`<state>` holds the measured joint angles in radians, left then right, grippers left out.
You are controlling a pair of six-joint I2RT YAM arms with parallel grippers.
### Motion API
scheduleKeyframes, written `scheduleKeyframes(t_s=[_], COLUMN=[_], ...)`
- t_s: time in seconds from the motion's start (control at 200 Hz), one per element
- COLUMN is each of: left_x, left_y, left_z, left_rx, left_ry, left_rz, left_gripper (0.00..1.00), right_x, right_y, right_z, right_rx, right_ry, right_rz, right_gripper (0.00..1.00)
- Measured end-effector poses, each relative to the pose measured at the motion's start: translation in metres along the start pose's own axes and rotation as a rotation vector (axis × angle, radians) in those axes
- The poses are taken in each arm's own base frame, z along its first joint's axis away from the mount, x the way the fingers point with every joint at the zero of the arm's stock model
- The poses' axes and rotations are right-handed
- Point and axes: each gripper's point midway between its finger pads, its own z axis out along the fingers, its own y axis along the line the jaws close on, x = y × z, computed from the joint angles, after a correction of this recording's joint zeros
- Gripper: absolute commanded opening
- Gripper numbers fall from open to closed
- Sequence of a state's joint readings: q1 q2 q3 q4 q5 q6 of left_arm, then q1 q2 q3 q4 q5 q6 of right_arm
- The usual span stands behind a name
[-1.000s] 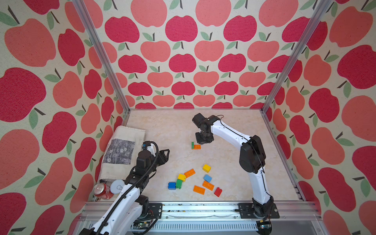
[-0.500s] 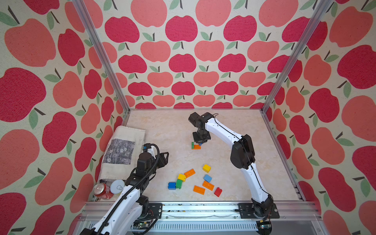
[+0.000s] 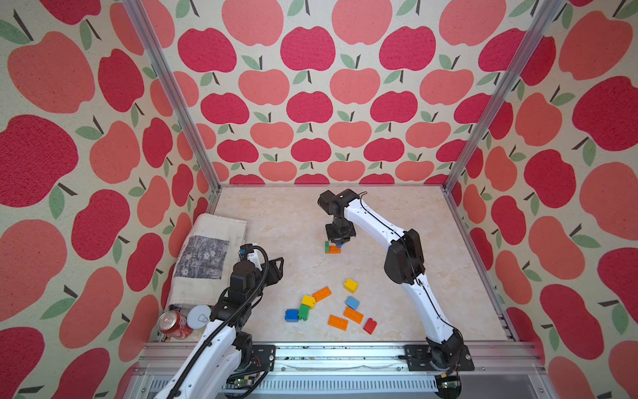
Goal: Assemble the letter p with lego
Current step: Assemble the lego brick with the lego brick.
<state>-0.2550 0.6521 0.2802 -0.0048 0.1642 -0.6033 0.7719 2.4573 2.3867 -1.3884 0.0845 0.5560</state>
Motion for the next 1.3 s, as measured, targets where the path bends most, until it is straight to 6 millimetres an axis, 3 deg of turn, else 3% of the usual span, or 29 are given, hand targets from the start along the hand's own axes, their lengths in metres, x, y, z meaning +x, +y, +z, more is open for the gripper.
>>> scheduleKeyframes(t_s=[1.301], left_x=[0.004], left_y=[0.004], left_z=[0.002], left_rx=[-0.012], left_ry=[0.014], left_rz=[0.017], left_gripper=[0.65], right_x=[0.000], right_y=[0.000], right_z=[0.019], right_rx=[0.012], right_ry=[0.060], right_rz=[0.052], right_gripper=[0.00])
